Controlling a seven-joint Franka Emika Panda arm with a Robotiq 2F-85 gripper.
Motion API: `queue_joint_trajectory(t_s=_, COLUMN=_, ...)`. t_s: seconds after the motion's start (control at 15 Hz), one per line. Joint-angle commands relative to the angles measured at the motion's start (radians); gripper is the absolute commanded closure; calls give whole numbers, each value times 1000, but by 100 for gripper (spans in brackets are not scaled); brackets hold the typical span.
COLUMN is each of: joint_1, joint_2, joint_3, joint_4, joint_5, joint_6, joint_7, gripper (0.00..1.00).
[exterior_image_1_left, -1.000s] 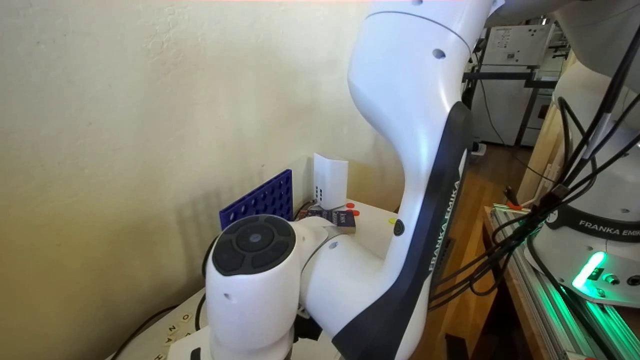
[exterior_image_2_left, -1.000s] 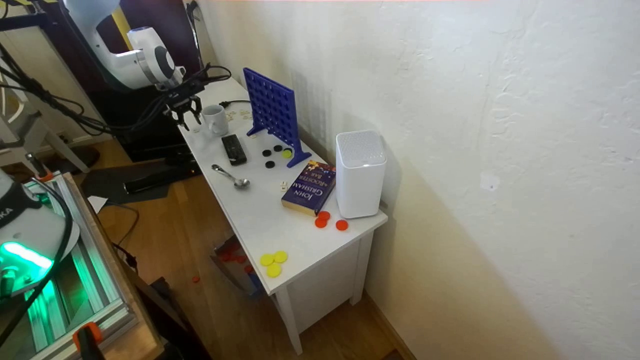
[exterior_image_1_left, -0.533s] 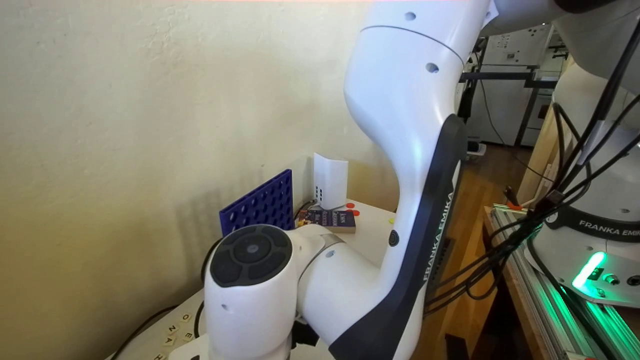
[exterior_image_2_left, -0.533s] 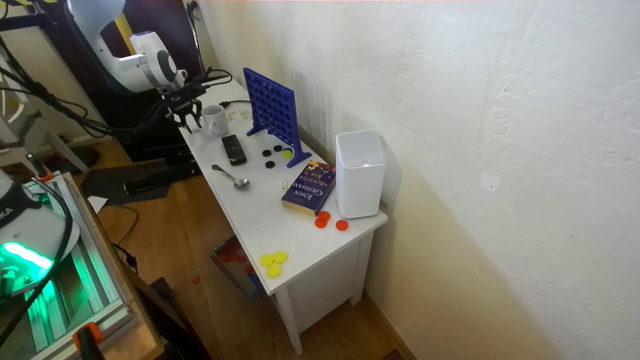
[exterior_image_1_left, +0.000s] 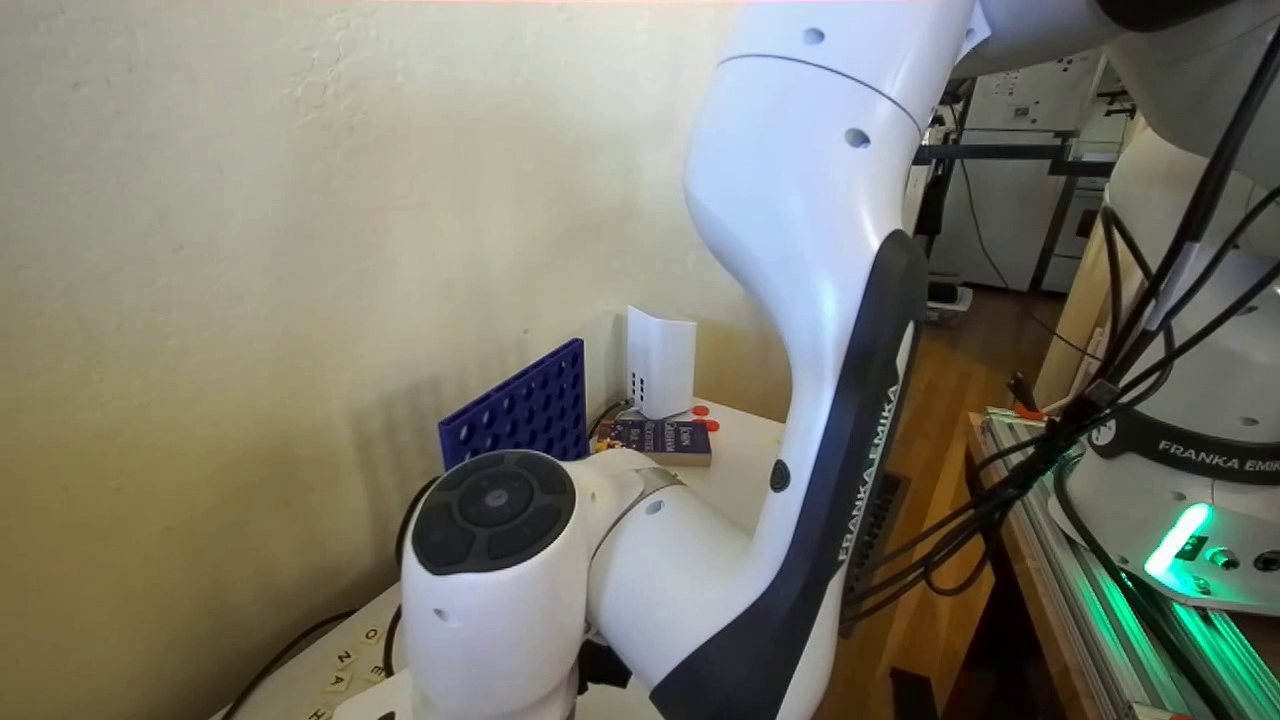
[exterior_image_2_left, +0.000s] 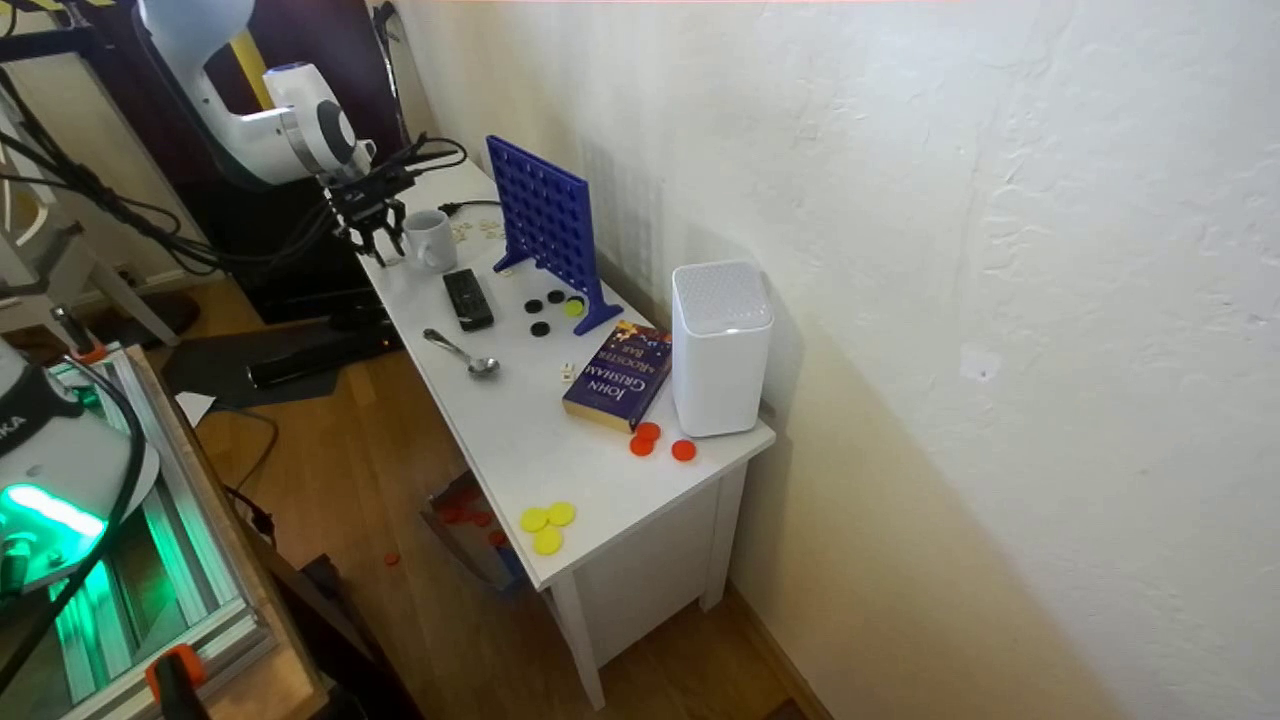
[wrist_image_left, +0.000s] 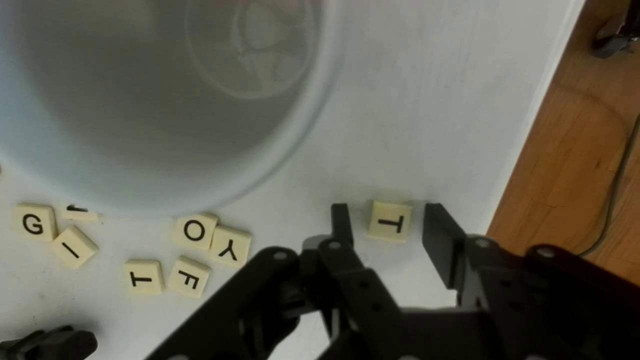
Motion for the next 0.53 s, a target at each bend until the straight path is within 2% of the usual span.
queue_joint_trajectory(t_s=0.0, joint_1=-39, joint_2=18, joint_3=38, joint_4=24, joint_5=-20, joint_6=-26, joint_7=-31, gripper=64)
queue_joint_trajectory(t_s=0.27, joint_1=-60, joint_2=25, joint_3=57, joint_4=29, joint_5=-19, joint_6=-26, joint_7=-50, gripper=59)
queue_joint_trajectory(t_s=0.47, joint_1=-73, joint_2=32, joint_3=70, joint_4=31, joint_5=-16, joint_6=-29, joint_7=-62, gripper=60)
